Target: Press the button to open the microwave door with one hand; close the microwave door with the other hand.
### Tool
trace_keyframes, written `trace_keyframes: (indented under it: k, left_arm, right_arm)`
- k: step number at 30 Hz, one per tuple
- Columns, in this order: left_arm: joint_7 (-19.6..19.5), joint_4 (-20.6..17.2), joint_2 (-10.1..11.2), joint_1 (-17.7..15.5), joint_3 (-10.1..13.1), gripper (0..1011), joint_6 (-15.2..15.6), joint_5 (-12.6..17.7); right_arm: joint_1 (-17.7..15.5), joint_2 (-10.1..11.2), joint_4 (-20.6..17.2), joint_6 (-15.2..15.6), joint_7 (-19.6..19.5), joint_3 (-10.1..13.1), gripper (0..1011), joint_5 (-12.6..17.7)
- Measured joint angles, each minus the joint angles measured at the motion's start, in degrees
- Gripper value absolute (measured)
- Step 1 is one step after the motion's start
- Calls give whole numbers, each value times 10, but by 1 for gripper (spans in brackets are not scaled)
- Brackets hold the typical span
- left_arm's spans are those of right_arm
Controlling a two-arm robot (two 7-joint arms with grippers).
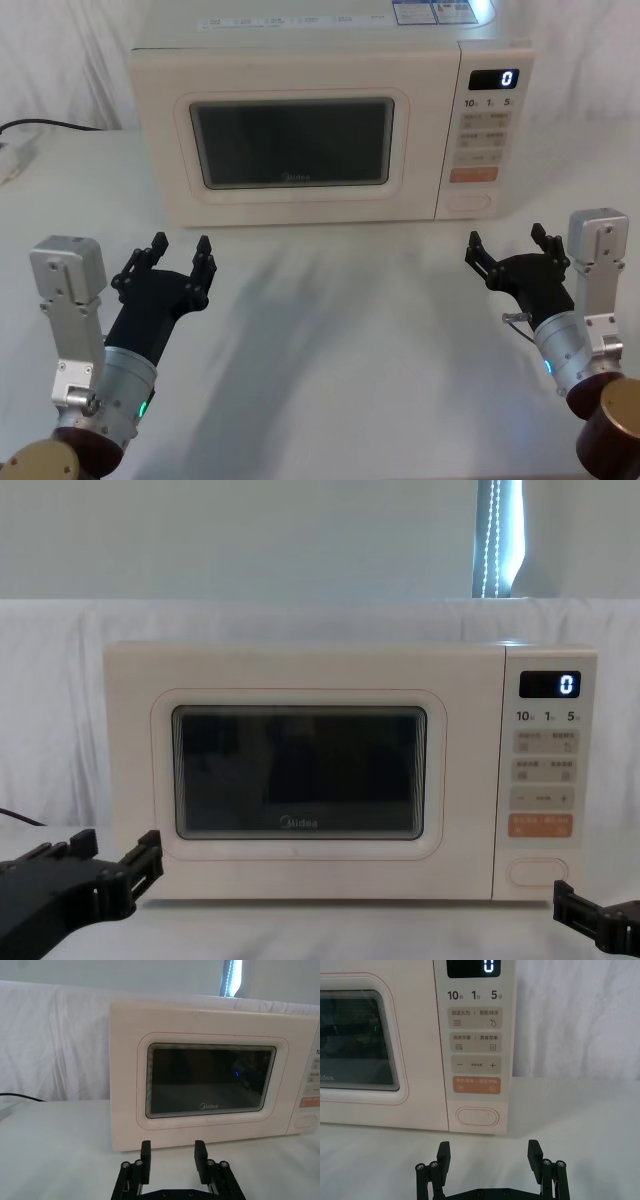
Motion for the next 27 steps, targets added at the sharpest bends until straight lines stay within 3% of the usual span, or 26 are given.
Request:
trace_keyframes:
  k: [4,14,27]
  left_arm:
    - [0,0,0,0,0,714,0,0]
    - [0,0,0,0,0,975,0,0]
    - [0,0,0,0,0,1001,0,0]
  right_arm:
    - [0,0,0,0,0,0,1002,0]
    - [0,0,0,0,0,0,1002,0]
    - [0,0,0,0,0,0,1002,0]
